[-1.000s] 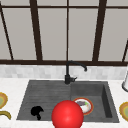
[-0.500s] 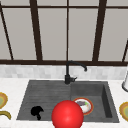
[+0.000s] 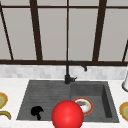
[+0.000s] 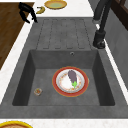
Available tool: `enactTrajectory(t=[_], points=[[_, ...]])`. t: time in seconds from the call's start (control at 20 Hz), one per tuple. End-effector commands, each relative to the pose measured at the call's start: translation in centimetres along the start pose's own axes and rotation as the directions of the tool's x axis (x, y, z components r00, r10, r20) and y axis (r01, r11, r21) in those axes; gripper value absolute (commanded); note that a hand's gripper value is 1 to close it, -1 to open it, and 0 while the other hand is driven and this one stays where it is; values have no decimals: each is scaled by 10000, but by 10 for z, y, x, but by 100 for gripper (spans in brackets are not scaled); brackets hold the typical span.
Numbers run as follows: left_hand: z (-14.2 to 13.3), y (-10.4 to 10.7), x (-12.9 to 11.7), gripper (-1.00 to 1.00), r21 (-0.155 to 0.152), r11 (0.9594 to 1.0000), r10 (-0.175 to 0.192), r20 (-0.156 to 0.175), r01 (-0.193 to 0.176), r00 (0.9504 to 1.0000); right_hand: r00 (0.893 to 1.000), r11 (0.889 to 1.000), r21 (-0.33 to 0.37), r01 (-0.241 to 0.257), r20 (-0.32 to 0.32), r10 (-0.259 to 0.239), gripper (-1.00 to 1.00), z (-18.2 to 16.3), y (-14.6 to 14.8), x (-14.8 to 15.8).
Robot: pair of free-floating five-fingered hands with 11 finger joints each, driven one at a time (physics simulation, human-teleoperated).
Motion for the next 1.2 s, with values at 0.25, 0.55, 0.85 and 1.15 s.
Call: enactTrajectory(t=[0.25, 0.55, 0.85, 1.15], points=[[0, 0, 0, 0, 0, 10000, 0, 0, 0, 10000, 10000, 9998, -216, -25, 13, 26, -100, -24, 19, -13], [0, 0, 0, 0, 0, 10000, 0, 0, 0, 10000, 9989, 9994, -99, 322, 338, -318, -100, -35, 14, -15], [0, 0, 0, 0, 0, 10000, 0, 0, 0, 10000, 9960, 9979, 306, 565, 681, -585, -100, -12, 0, -13], [0, 0, 0, 0, 0, 10000, 0, 0, 0, 10000, 9965, 9952, 818, 535, 599, -585, -100, 12, -17, 10]])
